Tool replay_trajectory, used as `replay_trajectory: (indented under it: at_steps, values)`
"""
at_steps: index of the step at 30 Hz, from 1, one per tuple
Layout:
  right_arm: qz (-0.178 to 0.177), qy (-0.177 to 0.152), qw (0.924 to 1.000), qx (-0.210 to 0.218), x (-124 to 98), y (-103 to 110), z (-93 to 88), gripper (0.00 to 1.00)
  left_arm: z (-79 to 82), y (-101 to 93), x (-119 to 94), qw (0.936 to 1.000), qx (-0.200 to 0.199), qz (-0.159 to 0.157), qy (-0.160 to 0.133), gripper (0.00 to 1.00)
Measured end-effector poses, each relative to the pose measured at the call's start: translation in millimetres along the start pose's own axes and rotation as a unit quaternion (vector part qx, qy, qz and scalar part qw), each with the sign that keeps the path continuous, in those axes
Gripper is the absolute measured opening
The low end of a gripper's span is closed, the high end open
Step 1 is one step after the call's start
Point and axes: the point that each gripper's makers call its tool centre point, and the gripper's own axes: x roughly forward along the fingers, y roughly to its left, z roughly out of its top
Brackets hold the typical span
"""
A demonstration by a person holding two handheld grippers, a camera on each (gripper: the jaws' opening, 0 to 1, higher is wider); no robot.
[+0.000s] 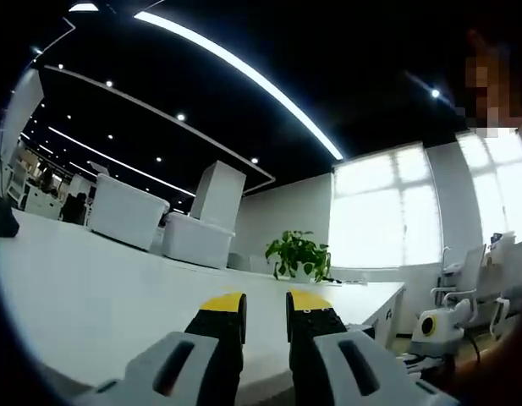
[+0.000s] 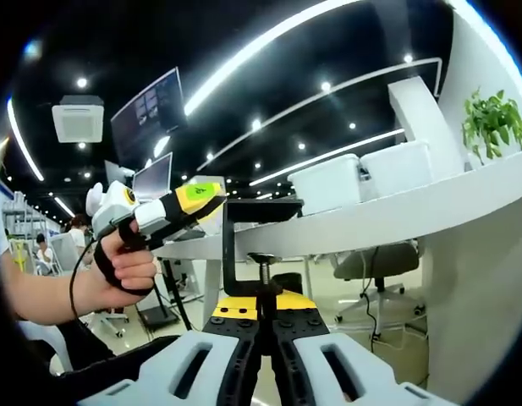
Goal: Clamp the fixed fixture on the desktop, loosen the retaining clip, secure it to the edge of the desk, and tighten the retaining clip.
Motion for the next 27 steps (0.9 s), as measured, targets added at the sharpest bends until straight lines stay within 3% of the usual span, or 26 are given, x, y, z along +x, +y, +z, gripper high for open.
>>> replay_trajectory:
  at_steps: [4, 7, 14, 24, 27]
  values:
    - [0.026, -0.004, 0.9996, -0.015, 1, -2, -0.6, 0.0, 0.9, -10.3, 3, 0.9998, -0.013, -0.013, -0.004, 0.19]
    - [0.054, -0.02, 0.9983, 0.001, 4, -9, -0.5, 0.01, -0.1, -30.6, 8, 0.9984, -0.029, -0.05, 0.0, 0.19]
    - [0.059, -0.027, 0.9977, 0.018, 12, -19, -0.6, 0.01, -11.2, -55.0, 18, 0.9941, -0.041, -0.097, 0.027, 0.19]
    - [0.072, -0.017, 0.9961, -0.048, 16, -19, -1.2, 0.01, -19.1, -66.0, 34, 0.9883, -0.061, -0.131, 0.048, 0.17]
    - [0.072, -0.017, 0.9956, -0.057, 17, -19, -1.5, 0.01, -29.1, -74.1, 41, 0.9853, -0.055, -0.145, 0.072, 0.15]
